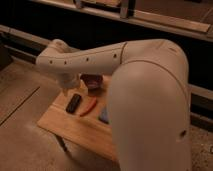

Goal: Pick up the ceramic bowl

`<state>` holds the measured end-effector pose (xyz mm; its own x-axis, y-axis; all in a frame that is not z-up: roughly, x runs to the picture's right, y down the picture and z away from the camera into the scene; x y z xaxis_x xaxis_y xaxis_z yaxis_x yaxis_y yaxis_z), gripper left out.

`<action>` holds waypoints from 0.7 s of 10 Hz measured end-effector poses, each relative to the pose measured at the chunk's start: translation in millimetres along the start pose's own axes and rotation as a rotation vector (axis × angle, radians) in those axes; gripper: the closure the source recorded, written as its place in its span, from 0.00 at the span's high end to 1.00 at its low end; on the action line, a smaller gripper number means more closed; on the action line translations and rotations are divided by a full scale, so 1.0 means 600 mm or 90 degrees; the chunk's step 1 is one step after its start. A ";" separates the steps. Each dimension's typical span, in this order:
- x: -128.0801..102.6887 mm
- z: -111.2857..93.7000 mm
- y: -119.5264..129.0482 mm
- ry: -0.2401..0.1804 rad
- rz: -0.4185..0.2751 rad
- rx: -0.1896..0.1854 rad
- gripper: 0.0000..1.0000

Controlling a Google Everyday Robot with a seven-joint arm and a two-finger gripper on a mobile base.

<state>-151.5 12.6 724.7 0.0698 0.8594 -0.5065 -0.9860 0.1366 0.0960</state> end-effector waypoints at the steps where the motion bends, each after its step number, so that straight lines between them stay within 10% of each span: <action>1: -0.007 0.006 0.004 0.005 -0.020 0.010 0.65; 4: -0.029 0.023 0.007 0.035 -0.076 0.015 0.65; 7: -0.092 -0.007 -0.002 0.027 -0.070 -0.053 0.65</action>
<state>-154.8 -37.0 748.9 0.1735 0.8195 -0.5462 -0.9820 0.1861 -0.0326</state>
